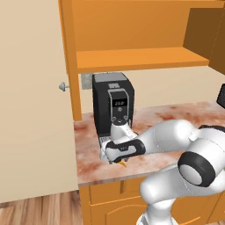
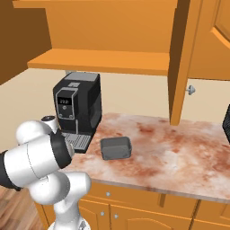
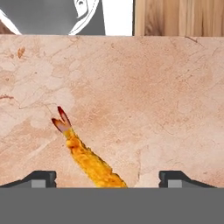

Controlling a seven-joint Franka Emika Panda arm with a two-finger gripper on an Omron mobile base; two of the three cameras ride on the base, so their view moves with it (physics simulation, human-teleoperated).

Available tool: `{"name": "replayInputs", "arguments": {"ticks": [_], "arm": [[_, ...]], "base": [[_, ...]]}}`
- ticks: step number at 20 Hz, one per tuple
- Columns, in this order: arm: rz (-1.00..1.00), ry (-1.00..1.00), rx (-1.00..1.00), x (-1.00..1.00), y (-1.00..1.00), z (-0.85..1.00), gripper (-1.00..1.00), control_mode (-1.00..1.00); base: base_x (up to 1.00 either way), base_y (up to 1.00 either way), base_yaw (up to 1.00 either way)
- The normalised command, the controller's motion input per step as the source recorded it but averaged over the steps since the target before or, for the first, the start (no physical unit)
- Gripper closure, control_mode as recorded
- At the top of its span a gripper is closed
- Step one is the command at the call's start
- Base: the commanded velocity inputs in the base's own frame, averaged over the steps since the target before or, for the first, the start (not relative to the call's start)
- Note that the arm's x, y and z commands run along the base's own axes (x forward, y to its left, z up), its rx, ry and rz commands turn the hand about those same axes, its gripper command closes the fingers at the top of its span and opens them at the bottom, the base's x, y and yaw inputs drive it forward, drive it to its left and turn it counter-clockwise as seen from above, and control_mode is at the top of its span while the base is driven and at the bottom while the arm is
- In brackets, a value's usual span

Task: Retrieve the tupperware from the cabinet, then place the raw meat into the tupperware to avoid contamination.

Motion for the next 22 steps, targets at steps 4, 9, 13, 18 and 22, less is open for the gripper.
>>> {"name": "replayInputs", "arguments": {"ticks": [4,9,13,18,22], "arm": [[0.0,0.0,0.0,0.0,0.02,-0.14,1.0,-1.0],[0.0,0.0,0.0,0.0,0.05,-0.14,1.0,-1.0],[0.0,0.0,0.0,0.0,0.02,-0.12,1.0,-1.0],[0.0,0.0,0.0,0.0,0.0,-0.06,1.0,-1.0],[-0.01,0.01,0.0,-0.08,0.0,0.01,1.0,-1.0]], "base": [[0.0,0.0,0.0],[0.0,0.0,0.0],[0.0,0.0,0.0],[0.0,0.0,0.0],[0.0,0.0,0.0]]}}
